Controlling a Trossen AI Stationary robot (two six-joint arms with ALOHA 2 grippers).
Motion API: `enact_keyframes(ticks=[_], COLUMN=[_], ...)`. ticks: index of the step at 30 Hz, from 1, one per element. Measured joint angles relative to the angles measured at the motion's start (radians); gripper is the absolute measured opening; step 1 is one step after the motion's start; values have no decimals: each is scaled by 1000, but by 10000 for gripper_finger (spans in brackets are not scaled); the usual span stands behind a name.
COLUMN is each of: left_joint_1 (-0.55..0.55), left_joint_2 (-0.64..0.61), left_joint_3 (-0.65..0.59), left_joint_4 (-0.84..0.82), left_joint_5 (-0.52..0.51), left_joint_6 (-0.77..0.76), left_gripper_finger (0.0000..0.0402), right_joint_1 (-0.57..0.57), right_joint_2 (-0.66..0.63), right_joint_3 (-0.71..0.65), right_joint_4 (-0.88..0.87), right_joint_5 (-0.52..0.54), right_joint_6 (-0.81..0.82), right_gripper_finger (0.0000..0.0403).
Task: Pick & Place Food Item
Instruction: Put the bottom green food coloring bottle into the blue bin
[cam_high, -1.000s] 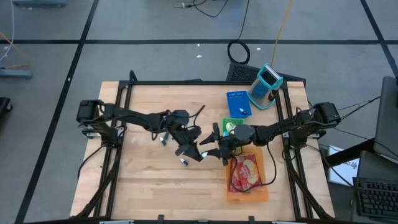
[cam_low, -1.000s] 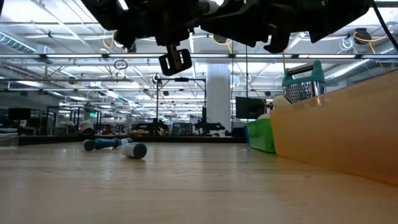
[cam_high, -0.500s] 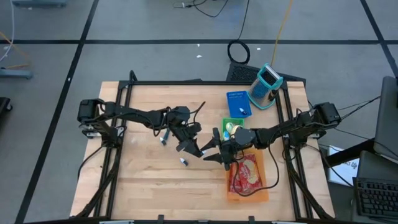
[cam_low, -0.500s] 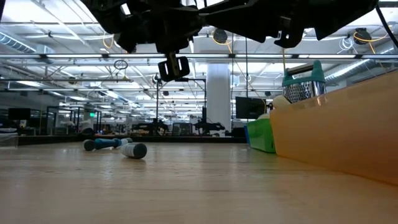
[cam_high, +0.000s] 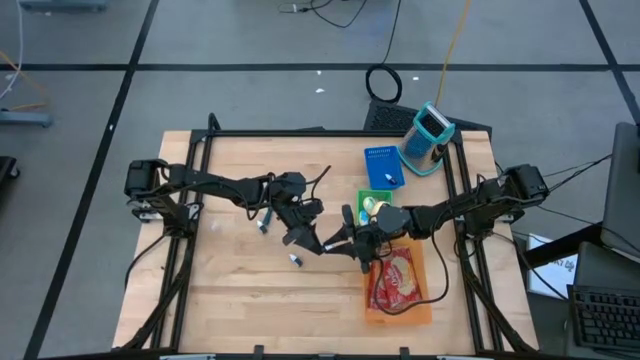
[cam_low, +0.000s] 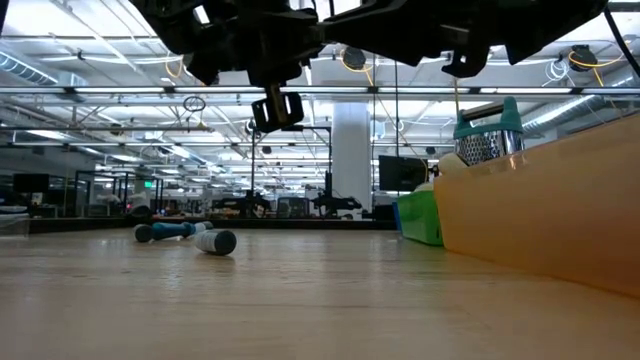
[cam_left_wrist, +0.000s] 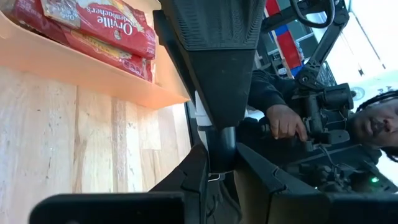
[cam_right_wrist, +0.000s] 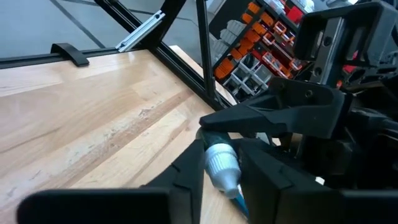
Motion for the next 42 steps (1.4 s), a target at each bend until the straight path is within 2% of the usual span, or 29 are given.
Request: enact_keyframes(ticks=[4, 7, 11, 16, 21, 28, 35, 42], left_joint_1=[0, 0, 24, 91, 154, 194, 200, 182], left_joint_2=[0, 0, -2, -13, -39, -121, -329, -560], left_joint_3=[0, -1, 1, 1, -6, -40, -179, -378], left_joint_4=[1, 8, 40, 12, 15, -60, -38, 70], left_joint_5=[-3, -24, -69, -67, -147, -254, -438, -633], left_joint_6=[55, 114, 169, 151, 240, 366, 424, 372], left_gripper_finger=[60, 78, 135, 209, 250, 266, 266, 267], right_joint_1=[1, 1, 1, -1, -28, -105, -196, -336], right_joint_2=[0, -1, 1, -11, -65, -270, -495, -580], right_joint_3=[0, -1, -2, -3, -3, -90, -270, -413], right_joint_4=[0, -2, -31, -83, -156, -265, -263, -263], right_joint_5=[-3, -3, -3, 0, 2, 14, 195, 310], right_joint_6=[0, 1, 11, 85, 212, 397, 501, 627], right_gripper_finger=[56, 54, 53, 53, 53, 51, 51, 51])
